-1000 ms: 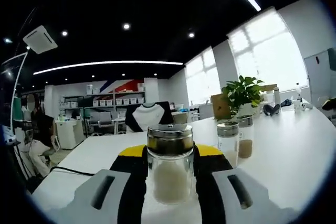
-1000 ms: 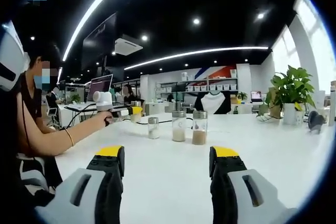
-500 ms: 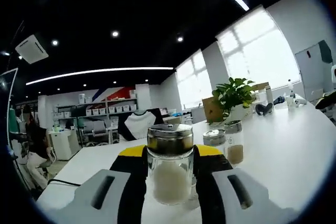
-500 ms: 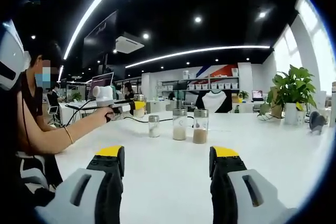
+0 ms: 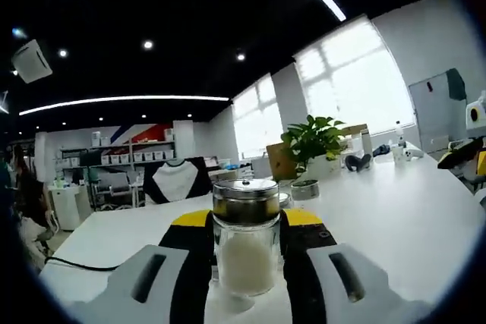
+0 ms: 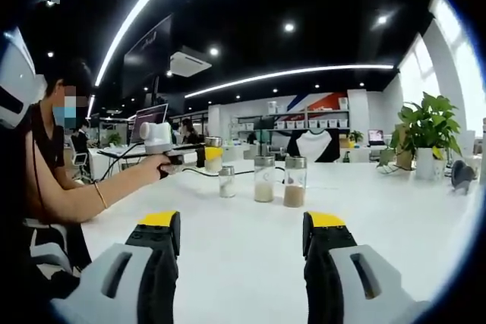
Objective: Rotate the seasoning bottle until the label or dispensing opening points toward the visible target arrow and the bottle remains upright within the marked orientation range
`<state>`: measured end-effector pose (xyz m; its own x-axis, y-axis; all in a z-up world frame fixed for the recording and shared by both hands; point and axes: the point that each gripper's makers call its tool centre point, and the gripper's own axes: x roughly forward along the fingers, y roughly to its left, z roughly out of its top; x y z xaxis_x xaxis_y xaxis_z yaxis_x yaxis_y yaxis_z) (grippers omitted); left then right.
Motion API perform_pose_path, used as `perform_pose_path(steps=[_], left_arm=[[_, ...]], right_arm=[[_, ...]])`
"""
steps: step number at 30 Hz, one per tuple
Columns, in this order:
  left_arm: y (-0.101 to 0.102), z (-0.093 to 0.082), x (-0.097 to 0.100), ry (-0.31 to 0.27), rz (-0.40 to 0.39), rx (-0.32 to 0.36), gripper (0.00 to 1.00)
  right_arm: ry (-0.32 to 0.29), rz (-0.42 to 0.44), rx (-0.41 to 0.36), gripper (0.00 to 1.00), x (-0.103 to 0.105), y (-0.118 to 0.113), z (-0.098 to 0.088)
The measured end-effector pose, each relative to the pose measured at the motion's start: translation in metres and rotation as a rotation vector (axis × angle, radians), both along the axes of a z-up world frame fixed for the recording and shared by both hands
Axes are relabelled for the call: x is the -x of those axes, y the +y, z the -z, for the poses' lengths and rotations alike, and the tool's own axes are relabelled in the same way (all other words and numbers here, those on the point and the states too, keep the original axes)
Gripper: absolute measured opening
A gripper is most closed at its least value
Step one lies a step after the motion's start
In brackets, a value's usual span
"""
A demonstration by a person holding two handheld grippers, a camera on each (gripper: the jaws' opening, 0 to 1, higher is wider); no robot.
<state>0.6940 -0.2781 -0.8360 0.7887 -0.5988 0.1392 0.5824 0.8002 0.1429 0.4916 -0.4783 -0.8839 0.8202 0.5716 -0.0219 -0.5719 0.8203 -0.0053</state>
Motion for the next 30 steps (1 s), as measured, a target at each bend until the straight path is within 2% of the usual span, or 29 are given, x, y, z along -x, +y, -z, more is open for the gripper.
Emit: perform_pose_path(steps=[6,14,18,23,30], left_arm=[[-0.021,-0.002,0.007,0.003,0.072,0.013,0.36],[-0.067,0.013,0.020,0.040,0.206,0.002,0.36],[-0.081,0.017,0.025,0.053,0.252,0.003,0.36],[-0.094,0.020,0.028,0.058,0.287,-0.011,0.36],[-0.095,0.022,0.028,0.052,0.306,-0.034,0.36]], right_arm=[[0.002,0.002,0.001,0.65,0.001,-0.001,0.001],[0.005,0.006,0.000,0.65,0.001,-0.002,0.003],[0.005,0.012,0.003,0.65,-0.001,-0.004,0.004],[0.000,0.011,0.009,0.65,-0.005,-0.003,0.006],[-0.015,-0.008,0.018,0.65,-0.014,0.004,0.006]])
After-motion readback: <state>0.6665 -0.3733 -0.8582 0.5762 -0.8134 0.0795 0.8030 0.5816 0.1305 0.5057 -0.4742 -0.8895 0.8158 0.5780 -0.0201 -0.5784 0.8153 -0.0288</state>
